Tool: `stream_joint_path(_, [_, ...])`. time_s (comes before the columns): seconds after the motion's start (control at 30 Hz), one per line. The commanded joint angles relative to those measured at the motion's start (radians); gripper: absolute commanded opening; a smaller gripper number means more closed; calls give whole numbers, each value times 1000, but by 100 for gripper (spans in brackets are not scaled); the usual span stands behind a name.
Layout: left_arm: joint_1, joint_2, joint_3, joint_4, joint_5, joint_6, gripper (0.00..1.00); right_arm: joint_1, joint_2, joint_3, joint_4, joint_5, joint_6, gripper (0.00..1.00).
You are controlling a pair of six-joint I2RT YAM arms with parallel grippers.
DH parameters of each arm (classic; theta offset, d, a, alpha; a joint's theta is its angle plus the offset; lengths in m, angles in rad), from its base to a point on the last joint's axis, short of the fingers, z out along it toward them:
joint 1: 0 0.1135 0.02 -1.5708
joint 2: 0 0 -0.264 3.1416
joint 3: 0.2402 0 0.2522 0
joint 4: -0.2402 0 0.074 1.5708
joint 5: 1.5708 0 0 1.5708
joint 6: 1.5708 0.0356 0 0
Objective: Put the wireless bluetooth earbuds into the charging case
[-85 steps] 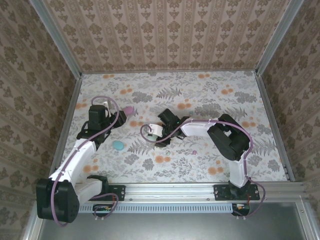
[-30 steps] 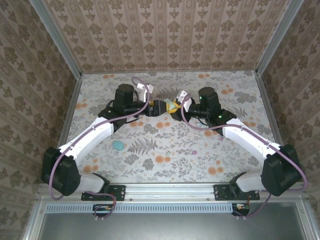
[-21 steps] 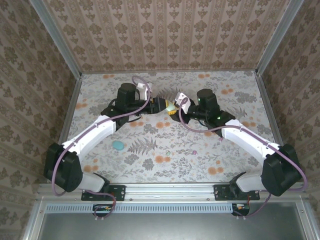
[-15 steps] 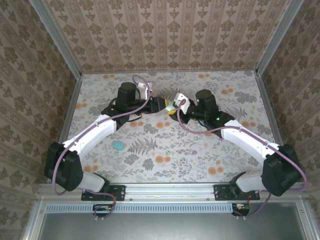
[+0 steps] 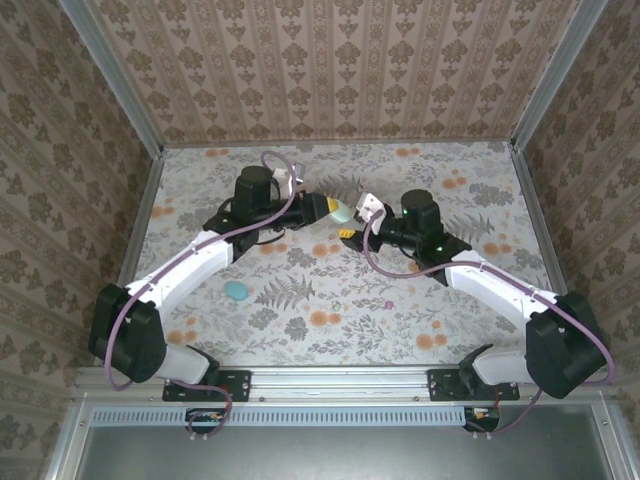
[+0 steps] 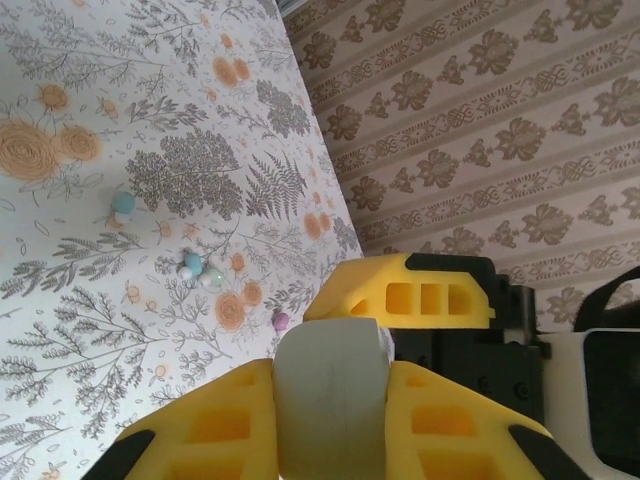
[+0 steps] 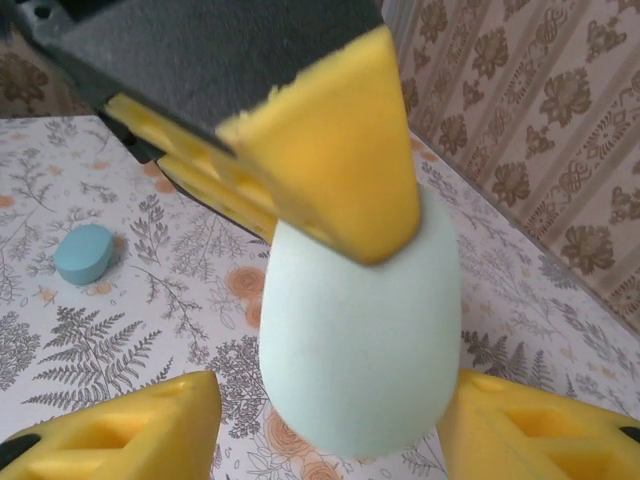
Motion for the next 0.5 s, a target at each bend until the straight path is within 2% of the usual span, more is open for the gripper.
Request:
stream_joint_path(0.0, [-1,-44,-20,80,19,-81,14,-39,-1,-45,208,-136,39,61])
stream_joint_path(0.1, [1,-52,-33,101,27,-114,14,-63,18,-50,295,-162,90,61])
stream_joint_path(0.27, [4,-57,-51,124,24,-148,14,-67,39,-32,347,-265,87,60])
stream_joint_path(0.47, [7,-59,-54,156,34,-175,15,-67,64,-11,350,-276,95,57])
